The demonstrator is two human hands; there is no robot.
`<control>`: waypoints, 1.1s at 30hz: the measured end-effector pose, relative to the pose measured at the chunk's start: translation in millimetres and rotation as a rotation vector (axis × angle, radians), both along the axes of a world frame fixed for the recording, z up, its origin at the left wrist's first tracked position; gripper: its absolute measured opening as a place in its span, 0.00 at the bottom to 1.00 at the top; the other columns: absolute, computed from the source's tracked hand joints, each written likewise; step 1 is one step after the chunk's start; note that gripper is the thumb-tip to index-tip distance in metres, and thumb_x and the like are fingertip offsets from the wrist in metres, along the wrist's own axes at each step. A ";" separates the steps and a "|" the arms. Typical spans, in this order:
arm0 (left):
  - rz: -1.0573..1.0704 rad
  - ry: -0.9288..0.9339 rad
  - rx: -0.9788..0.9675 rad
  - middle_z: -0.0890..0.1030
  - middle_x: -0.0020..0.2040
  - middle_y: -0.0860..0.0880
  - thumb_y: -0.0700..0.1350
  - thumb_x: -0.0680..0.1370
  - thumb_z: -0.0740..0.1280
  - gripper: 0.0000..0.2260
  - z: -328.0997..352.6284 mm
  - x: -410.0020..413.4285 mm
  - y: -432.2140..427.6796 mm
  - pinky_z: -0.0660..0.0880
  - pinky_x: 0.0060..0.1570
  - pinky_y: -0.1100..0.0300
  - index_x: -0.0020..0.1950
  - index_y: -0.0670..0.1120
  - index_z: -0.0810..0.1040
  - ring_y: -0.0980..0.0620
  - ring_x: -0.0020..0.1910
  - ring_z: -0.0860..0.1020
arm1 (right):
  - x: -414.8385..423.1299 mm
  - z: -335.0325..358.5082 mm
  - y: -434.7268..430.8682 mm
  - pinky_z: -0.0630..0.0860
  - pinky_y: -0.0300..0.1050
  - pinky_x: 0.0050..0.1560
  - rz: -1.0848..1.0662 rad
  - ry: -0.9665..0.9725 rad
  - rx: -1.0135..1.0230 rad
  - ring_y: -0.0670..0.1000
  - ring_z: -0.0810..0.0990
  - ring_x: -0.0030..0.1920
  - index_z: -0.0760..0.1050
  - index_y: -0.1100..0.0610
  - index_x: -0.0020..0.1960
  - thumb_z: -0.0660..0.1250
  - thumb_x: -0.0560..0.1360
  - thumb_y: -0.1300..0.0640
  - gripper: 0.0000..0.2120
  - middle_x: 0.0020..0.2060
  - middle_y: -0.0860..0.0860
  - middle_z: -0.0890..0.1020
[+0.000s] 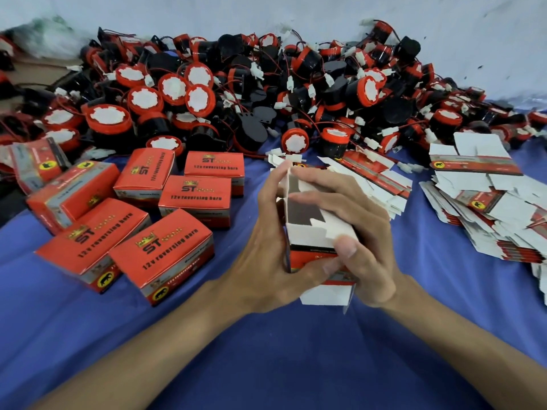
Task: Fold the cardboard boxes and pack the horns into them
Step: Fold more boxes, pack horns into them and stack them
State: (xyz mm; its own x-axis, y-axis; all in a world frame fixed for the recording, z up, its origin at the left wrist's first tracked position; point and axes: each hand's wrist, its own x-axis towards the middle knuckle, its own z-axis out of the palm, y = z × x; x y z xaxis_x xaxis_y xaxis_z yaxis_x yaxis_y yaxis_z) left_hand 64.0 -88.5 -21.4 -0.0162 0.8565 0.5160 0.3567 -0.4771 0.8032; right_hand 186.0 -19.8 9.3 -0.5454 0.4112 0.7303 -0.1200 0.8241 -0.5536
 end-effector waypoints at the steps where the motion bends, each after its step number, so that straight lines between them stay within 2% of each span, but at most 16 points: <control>1: -0.007 -0.014 -0.006 0.72 0.61 0.45 0.65 0.73 0.64 0.47 0.8 -0.3 -0.5 0.74 0.58 0.55 0.67 0.23 0.56 0.60 0.61 0.74 | 0.5 0.1 0.7 0.71 0.62 0.61 -0.016 -0.010 0.008 0.65 0.74 0.62 0.76 0.68 0.57 0.53 0.80 0.41 0.30 0.61 0.65 0.75; 4: -0.008 -0.054 -0.014 0.68 0.67 0.42 0.56 0.73 0.65 0.43 1.9 1.0 0.7 0.72 0.62 0.53 0.72 0.28 0.51 0.52 0.66 0.72 | 0.8 0.6 2.2 0.71 0.60 0.61 -0.081 -0.022 0.009 0.62 0.74 0.63 0.78 0.69 0.56 0.59 0.76 0.47 0.26 0.62 0.64 0.75; 6: 0.004 -0.059 0.017 0.66 0.69 0.42 0.59 0.75 0.64 0.43 1.4 3.4 1.5 0.72 0.64 0.51 0.75 0.34 0.48 0.50 0.67 0.71 | 0.5 0.9 2.0 0.71 0.61 0.59 -0.114 -0.027 -0.006 0.62 0.74 0.62 0.79 0.68 0.54 0.59 0.74 0.49 0.24 0.60 0.63 0.75; 9: 0.006 -0.078 0.136 0.64 0.70 0.40 0.61 0.76 0.64 0.38 0.6 5.4 0.9 0.73 0.63 0.48 0.74 0.55 0.41 0.48 0.68 0.71 | 0.8 0.9 1.6 0.71 0.61 0.60 -0.084 -0.020 -0.026 0.62 0.74 0.61 0.79 0.67 0.53 0.60 0.74 0.47 0.24 0.59 0.62 0.75; 10: 0.014 -0.070 0.161 0.64 0.70 0.38 0.60 0.77 0.64 0.36 0.6 5.5 0.7 0.74 0.61 0.45 0.73 0.59 0.41 0.45 0.67 0.71 | 1.1 1.3 2.4 0.71 0.60 0.60 -0.068 -0.020 -0.046 0.62 0.74 0.61 0.79 0.67 0.52 0.60 0.73 0.47 0.23 0.59 0.62 0.75; 12: 0.039 -0.056 0.185 0.64 0.69 0.38 0.56 0.76 0.66 0.35 -0.9 4.6 1.9 0.75 0.58 0.42 0.71 0.58 0.43 0.41 0.65 0.73 | 1.4 2.1 4.0 0.71 0.60 0.61 -0.050 -0.018 -0.087 0.61 0.75 0.62 0.79 0.66 0.52 0.59 0.72 0.50 0.22 0.59 0.62 0.76; 16: 0.066 -0.079 0.271 0.64 0.70 0.60 0.57 0.77 0.65 0.32 -1.8 6.5 4.1 0.75 0.59 0.47 0.70 0.64 0.45 0.49 0.65 0.73 | 3.2 2.1 5.7 0.71 0.61 0.61 -0.024 -0.006 -0.139 0.61 0.75 0.62 0.78 0.66 0.52 0.58 0.72 0.50 0.21 0.58 0.62 0.77; 17: 0.072 -0.078 0.288 0.63 0.70 0.59 0.57 0.78 0.65 0.32 -1.6 7.0 4.7 0.75 0.59 0.47 0.71 0.64 0.45 0.50 0.66 0.72 | 3.6 2.2 5.9 0.71 0.61 0.61 -0.018 -0.003 -0.145 0.61 0.75 0.61 0.78 0.65 0.52 0.58 0.72 0.51 0.20 0.58 0.61 0.77; 18: 0.076 -0.078 0.297 0.62 0.71 0.54 0.57 0.78 0.65 0.31 -1.9 7.1 5.1 0.75 0.59 0.45 0.71 0.61 0.46 0.48 0.66 0.72 | 4.0 2.2 6.3 0.71 0.61 0.60 -0.016 0.000 -0.148 0.60 0.76 0.61 0.78 0.64 0.52 0.58 0.72 0.51 0.19 0.58 0.61 0.78; 20: 0.082 -0.065 0.306 0.60 0.71 0.39 0.57 0.78 0.65 0.30 -1.6 7.6 6.1 0.74 0.60 0.42 0.70 0.56 0.49 0.44 0.66 0.72 | 4.3 2.2 6.6 0.72 0.60 0.60 -0.023 0.012 -0.159 0.60 0.76 0.60 0.77 0.63 0.51 0.58 0.72 0.51 0.18 0.58 0.60 0.78; 22: 0.103 -0.044 0.320 0.58 0.70 0.30 0.57 0.78 0.65 0.28 0.1 8.8 7.5 0.73 0.61 0.44 0.69 0.62 0.50 0.41 0.67 0.71 | 3.8 3.0 6.4 0.72 0.59 0.60 -0.039 0.037 -0.166 0.59 0.76 0.60 0.76 0.61 0.51 0.59 0.72 0.51 0.16 0.57 0.60 0.78; 24: 0.108 -0.021 0.317 0.57 0.70 0.29 0.57 0.78 0.64 0.25 1.0 9.6 8.6 0.73 0.60 0.42 0.68 0.66 0.52 0.37 0.67 0.69 | 2.5 2.7 5.1 0.71 0.56 0.61 -0.063 0.060 -0.158 0.57 0.75 0.61 0.74 0.60 0.52 0.58 0.72 0.51 0.15 0.58 0.59 0.77; 26: 0.113 -0.012 0.278 0.59 0.69 0.31 0.59 0.78 0.63 0.21 -1.0 9.2 8.1 0.74 0.58 0.40 0.66 0.64 0.56 0.35 0.66 0.70 | 1.3 1.0 3.1 0.70 0.53 0.63 -0.086 0.069 -0.162 0.55 0.73 0.63 0.74 0.60 0.54 0.58 0.73 0.51 0.16 0.61 0.58 0.75; 27: 0.125 -0.013 0.254 0.61 0.68 0.32 0.61 0.78 0.62 0.21 -2.2 8.6 7.2 0.75 0.56 0.42 0.66 0.62 0.56 0.37 0.65 0.71 | 1.0 -0.2 2.1 0.70 0.51 0.64 -0.096 0.068 -0.172 0.54 0.72 0.65 0.74 0.61 0.55 0.58 0.73 0.51 0.17 0.63 0.58 0.74; 30: 0.140 -0.018 0.247 0.66 0.65 0.37 0.62 0.78 0.62 0.27 -5.1 6.3 6.6 0.76 0.54 0.55 0.68 0.51 0.54 0.45 0.61 0.74 | -0.1 -3.5 -0.1 0.68 0.47 0.66 -0.104 0.047 -0.187 0.52 0.71 0.67 0.73 0.64 0.59 0.58 0.74 0.50 0.21 0.65 0.59 0.72; 33: 0.102 -0.026 0.298 0.60 0.69 0.29 0.58 0.78 0.63 0.23 -0.6 5.6 7.9 0.75 0.57 0.49 0.67 0.62 0.54 0.37 0.64 0.73 | -0.9 -4.0 0.1 0.68 0.46 0.65 -0.085 0.031 -0.200 0.51 0.71 0.67 0.73 0.61 0.59 0.57 0.74 0.50 0.20 0.65 0.58 0.72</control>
State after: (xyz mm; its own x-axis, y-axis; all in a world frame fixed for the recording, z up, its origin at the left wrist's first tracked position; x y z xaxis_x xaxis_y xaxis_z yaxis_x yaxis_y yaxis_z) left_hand 69.7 -80.6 -22.0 -0.1110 0.6607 0.7424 0.3956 -0.6560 0.6428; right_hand 185.1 -19.7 5.2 -0.4809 0.5930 0.6458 -0.0745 0.7063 -0.7040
